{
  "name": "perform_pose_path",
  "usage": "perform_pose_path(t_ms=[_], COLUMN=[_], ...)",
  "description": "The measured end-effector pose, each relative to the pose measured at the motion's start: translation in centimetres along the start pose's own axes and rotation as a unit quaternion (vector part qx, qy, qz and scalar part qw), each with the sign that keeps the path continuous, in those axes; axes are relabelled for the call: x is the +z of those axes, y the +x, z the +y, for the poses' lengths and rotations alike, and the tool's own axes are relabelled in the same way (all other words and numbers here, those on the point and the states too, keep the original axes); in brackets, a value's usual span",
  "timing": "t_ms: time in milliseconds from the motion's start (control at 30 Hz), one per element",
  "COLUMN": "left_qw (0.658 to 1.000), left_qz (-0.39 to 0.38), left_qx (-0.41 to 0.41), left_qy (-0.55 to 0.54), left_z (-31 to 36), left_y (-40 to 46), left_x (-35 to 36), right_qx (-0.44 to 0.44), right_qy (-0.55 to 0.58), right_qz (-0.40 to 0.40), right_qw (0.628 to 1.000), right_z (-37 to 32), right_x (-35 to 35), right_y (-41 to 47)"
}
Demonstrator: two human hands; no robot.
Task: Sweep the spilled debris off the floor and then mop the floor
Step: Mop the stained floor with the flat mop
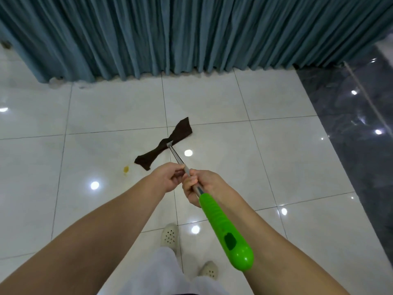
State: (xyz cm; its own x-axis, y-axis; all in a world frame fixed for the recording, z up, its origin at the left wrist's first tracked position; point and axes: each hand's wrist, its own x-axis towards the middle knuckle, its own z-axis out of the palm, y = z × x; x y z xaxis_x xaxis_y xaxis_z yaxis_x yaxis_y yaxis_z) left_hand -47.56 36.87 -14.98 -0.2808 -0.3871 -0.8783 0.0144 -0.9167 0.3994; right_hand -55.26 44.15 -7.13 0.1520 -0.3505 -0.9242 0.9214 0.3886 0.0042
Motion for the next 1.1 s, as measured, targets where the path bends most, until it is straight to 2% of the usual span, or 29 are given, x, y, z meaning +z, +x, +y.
perform_pose_path(t_ms=[267,600,867,1100], left_qw=[0.999,0.993,0.987,0.986], left_qz=[-0.027,-0.073,-0.105,-0.140], left_qx=[-0.028,-0.056,-0.035,-0.015], left_qy=[0.032,0.073,0.118,0.086], left_z=[-8.5,-19.0,-23.8,-24.9], left_y=[-1.9,-4.2,-7.2,-8.6], left_x=[5.2,12.7,16.5,19.4], right_qx=[-0.011,-0.048,-0.076,-0.092], right_qy=[0.033,0.047,-0.011,-0.020], right_qz=[-0.011,0.012,0.051,0.045], right_qw=[0.999,0.998,0.996,0.995], right_z=[0.2,-0.5,-0.7,-2.1], right_x=[-9.2,-20.0,-26.5,-28.7], right_y=[-5.1,-11.1,-14.7,-17.2])
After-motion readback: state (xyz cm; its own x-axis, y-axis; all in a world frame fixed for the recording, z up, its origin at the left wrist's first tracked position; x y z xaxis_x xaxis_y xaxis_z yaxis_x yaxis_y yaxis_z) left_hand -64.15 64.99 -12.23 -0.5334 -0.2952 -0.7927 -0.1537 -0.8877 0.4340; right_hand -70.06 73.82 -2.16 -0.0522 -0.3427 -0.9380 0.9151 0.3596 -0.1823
